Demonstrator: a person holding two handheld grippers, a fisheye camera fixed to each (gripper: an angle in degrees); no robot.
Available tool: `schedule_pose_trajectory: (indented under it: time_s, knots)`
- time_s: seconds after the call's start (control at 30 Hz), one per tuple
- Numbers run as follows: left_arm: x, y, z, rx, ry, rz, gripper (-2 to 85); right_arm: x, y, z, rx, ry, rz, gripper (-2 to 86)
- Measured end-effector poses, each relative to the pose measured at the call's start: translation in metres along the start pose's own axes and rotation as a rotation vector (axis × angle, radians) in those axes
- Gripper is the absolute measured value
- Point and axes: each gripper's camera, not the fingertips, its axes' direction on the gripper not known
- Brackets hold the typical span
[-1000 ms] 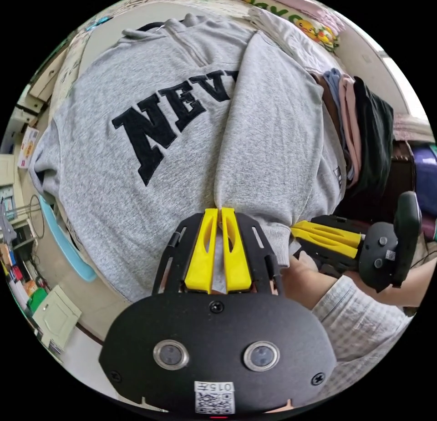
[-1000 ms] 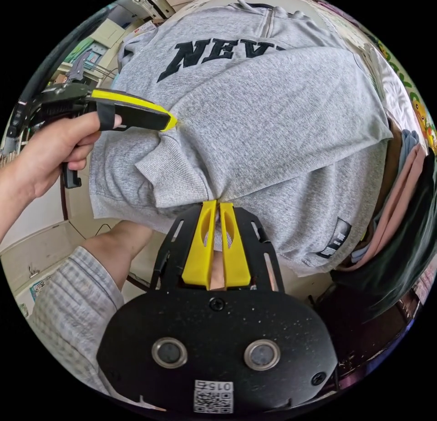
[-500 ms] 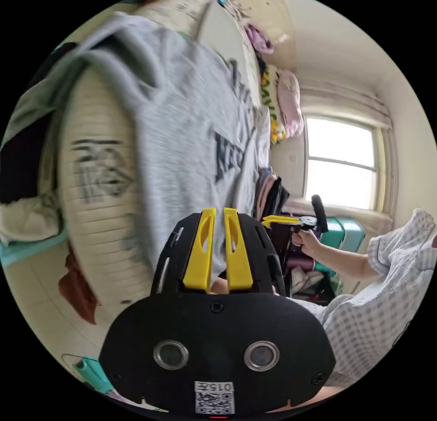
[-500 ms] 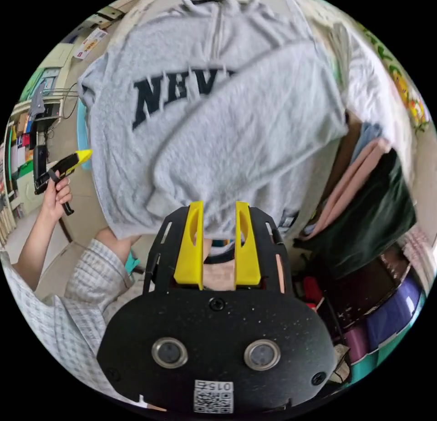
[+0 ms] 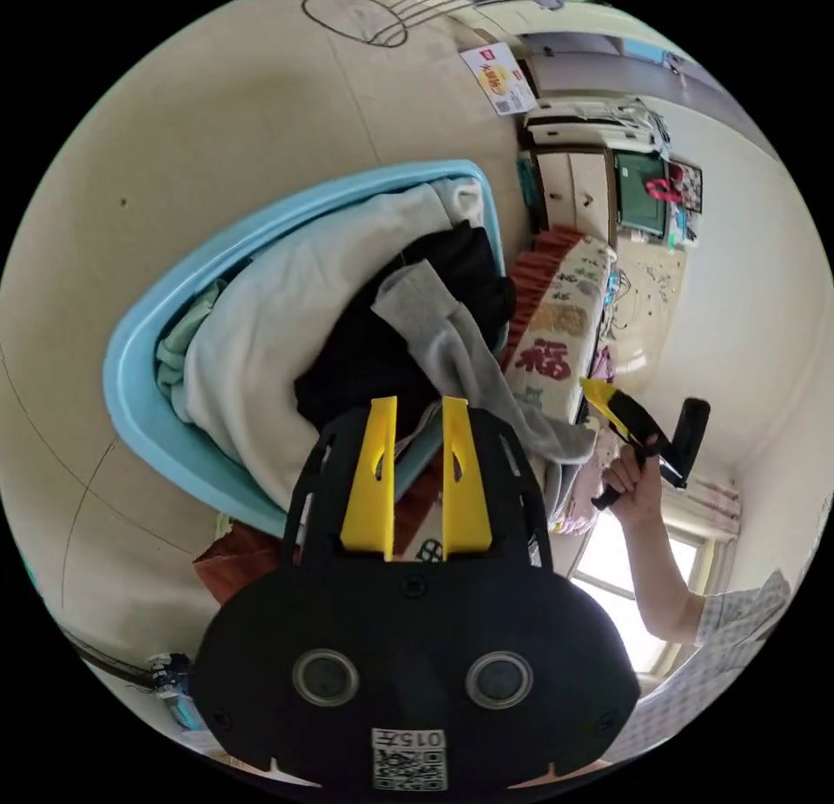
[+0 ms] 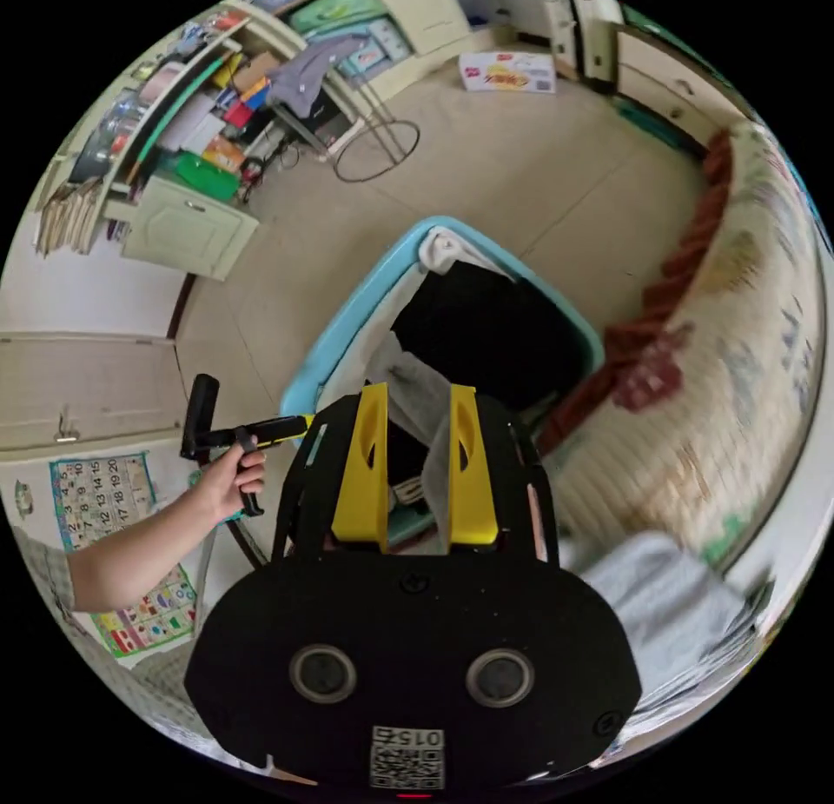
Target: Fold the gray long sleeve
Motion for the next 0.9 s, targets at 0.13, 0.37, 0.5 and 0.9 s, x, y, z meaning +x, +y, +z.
schedule_pose_trajectory:
  time_s: [0.13, 0.37, 0.5, 0.9]
  knots:
    - [-0.029, -0.030, 0.017, -0.010, 0.114, -0.047, 9.8, -0.008, -0.057, 0.089, -0.228, 0.019, -0.083, 10.8]
    - [-0.064, -0.035, 0.012, 0.049, 0.317, -0.122, 11.9, -0.032, -0.038, 0.114, -0.330, 0.007, -0.213, 1.5]
    - [-0.080, -0.014, -0.010, 0.152, 0.518, -0.222, 14.2, -0.052, 0.019, 0.030, -0.108, -0.113, -0.259, 0.1]
    - [0.009, 0.092, -0.050, -0.125, 0.836, 0.057, 16.2, -0.127, 0.282, -0.113, 0.171, -0.202, -0.237, -0.2]
